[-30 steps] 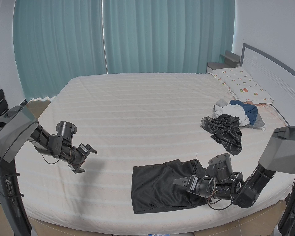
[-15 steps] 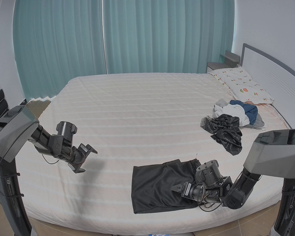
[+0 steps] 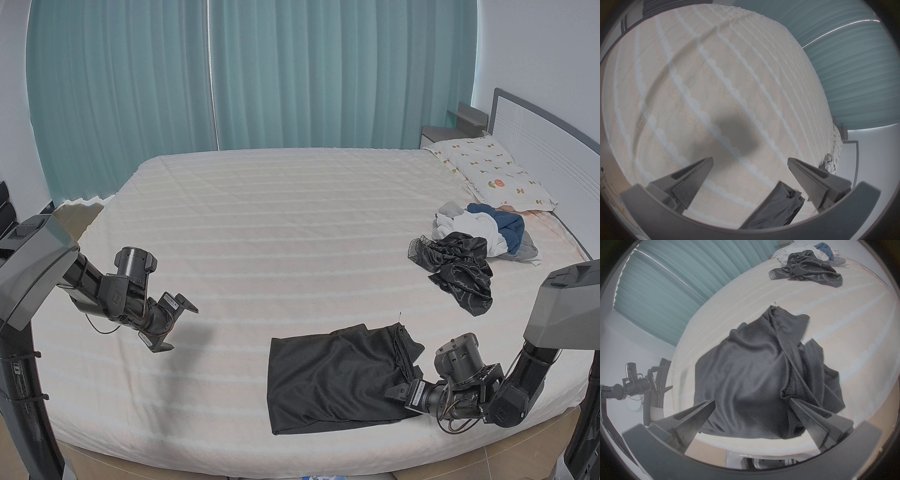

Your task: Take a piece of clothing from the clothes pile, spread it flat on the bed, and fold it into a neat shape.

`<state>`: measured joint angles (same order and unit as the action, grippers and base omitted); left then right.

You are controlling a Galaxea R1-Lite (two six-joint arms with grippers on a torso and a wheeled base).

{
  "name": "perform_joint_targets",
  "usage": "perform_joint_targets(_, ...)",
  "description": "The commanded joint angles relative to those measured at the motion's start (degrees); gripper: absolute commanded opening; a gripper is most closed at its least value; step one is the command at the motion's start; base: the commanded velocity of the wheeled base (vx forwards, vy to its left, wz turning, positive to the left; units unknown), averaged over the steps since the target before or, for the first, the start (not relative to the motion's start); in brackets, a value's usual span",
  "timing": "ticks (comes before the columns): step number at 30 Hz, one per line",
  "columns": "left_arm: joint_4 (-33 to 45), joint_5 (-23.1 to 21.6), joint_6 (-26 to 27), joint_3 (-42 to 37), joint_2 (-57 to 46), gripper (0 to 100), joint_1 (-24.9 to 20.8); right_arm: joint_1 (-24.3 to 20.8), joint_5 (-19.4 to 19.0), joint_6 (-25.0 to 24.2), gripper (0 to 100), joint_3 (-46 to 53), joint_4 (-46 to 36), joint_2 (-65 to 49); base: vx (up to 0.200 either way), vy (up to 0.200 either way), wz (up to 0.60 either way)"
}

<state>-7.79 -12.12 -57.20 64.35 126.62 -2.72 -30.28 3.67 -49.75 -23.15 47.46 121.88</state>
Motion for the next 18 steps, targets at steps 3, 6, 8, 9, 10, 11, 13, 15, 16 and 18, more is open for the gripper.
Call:
perform_joint_targets(3,0.0,0.0,0.0,0.0,0.0,100,0.0,1.9,-0.2,-0.2,100,4.1,1.9,-4.1,0.000,0.000,0.00)
perform_joint_targets(6,0.0,0.0,0.0,0.0,0.0,100,0.0,2.6,-0.2,0.0,100,5.7,3.5,-4.1,0.000,0.000,0.00)
perform_joint_targets(8,0.0,0.0,0.0,0.0,0.0,100,0.0,3.7,-0.8,0.4,100,5.7,4.3,-4.0,0.000,0.000,0.00)
perform_joint_targets(9,0.0,0.0,0.0,0.0,-0.1,100,0.0,4.1,-0.9,0.4,100,5.5,4.7,-3.9,0.000,0.000,0.00)
perform_joint_targets(10,0.0,0.0,0.0,0.0,-0.1,100,0.0,4.5,-1.0,0.4,100,5.0,5.1,-3.8,0.000,0.000,0.00)
perform_joint_targets(11,0.0,0.0,0.0,0.0,-0.1,100,0.0,5.2,-1.5,0.6,100,4.3,5.5,-3.7,0.000,0.000,0.00)
perform_joint_targets(13,0.3,0.0,0.0,-0.1,-0.2,100,-0.1,6.7,-3.3,1.5,100,2.0,5.8,-3.3,0.000,0.000,0.00)
perform_joint_targets(15,0.4,0.0,0.1,-0.1,-0.2,100,-0.4,8.3,-5.4,2.7,100,-0.4,5.5,-2.7,0.000,0.000,0.00)
perform_joint_targets(16,0.4,0.0,0.0,-0.1,-0.2,100,-0.4,9.1,-6.2,3.3,100,-1.6,5.5,-2.2,0.000,0.000,0.00)
perform_joint_targets(18,0.4,0.2,0.0,-0.1,-0.2,100,-0.6,10.9,-7.5,4.4,100,-5.1,5.2,-0.5,0.000,0.000,0.00)
